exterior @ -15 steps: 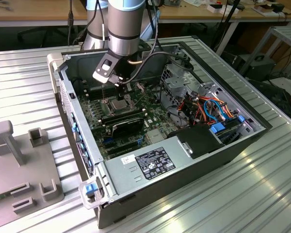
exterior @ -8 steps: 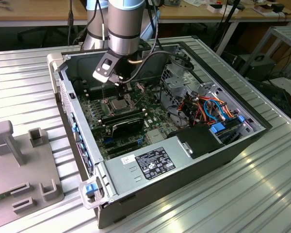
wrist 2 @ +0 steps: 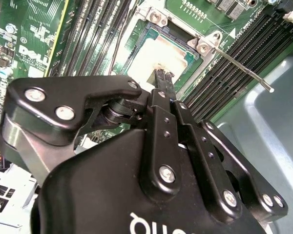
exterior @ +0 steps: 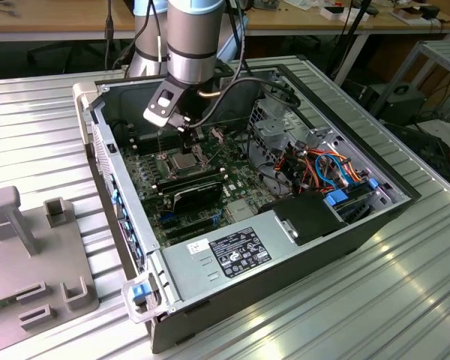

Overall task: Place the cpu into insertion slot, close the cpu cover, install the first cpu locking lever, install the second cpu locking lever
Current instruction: 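Close the cpu cover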

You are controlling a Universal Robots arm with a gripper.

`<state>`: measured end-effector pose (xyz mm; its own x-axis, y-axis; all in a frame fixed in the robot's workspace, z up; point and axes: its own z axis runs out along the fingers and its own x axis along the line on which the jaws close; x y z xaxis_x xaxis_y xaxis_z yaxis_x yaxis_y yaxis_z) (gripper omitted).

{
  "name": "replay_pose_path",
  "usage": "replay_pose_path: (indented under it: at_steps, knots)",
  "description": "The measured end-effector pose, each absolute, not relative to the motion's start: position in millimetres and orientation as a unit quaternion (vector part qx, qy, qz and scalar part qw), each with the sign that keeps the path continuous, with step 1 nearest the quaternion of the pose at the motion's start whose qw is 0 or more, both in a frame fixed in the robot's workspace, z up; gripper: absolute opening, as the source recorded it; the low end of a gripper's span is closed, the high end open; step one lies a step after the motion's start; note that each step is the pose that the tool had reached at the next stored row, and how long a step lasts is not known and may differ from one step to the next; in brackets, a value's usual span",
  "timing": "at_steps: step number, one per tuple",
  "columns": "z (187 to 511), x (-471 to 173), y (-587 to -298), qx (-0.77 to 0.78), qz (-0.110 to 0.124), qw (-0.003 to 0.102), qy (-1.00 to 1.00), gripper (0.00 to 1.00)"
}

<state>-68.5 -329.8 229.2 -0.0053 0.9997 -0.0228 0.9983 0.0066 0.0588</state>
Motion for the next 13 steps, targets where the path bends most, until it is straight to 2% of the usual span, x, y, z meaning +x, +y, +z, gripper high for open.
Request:
replay_pose_path:
  at_steps: [13]
  knots:
    - [233.3,-68.5,-329.8,0.705,0.013,0.029,0.709,0.11]
